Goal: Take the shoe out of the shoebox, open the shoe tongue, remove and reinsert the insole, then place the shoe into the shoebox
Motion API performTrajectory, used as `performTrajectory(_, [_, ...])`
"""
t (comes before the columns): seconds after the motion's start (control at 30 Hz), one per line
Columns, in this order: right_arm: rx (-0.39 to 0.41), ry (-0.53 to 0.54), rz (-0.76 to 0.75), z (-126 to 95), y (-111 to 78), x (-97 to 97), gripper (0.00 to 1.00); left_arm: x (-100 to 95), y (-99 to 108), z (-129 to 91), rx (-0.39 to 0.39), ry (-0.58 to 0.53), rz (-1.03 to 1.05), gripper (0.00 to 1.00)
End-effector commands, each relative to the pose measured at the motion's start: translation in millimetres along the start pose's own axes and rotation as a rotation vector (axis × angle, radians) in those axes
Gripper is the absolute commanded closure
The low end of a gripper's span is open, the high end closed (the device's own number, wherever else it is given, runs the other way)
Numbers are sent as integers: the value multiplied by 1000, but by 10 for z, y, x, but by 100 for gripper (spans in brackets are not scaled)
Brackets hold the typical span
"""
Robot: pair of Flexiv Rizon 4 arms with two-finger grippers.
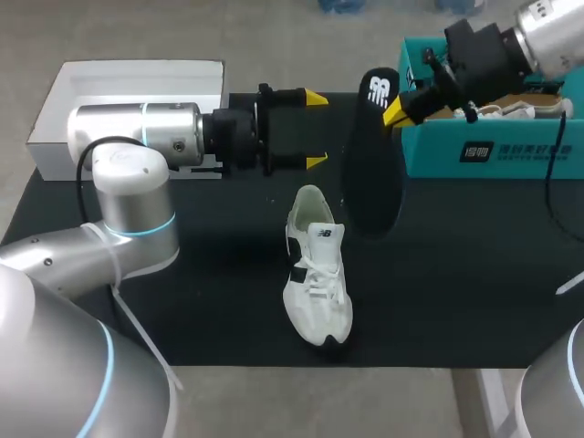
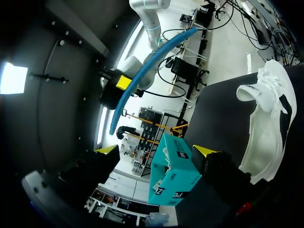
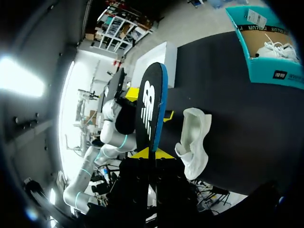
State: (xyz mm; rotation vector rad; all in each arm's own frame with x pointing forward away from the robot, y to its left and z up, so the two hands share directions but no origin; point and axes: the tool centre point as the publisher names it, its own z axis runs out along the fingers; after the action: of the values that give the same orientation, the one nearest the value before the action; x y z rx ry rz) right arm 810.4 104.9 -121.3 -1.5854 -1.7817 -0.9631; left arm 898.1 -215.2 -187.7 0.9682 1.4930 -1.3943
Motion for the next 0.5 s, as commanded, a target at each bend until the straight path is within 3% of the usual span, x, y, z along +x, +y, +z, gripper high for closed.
performTrajectory(0.03, [-12,180,10,174,22,-229,100,10,3,12,-1,-2,2,0])
performTrajectory(0.37, [25,185,25,219,280,-363,100,10,3,12,-1,-2,2,0])
performTrajectory(0.5, [71,176,33,250,406,-364,100,33,-25,-39,32,-14,45,0])
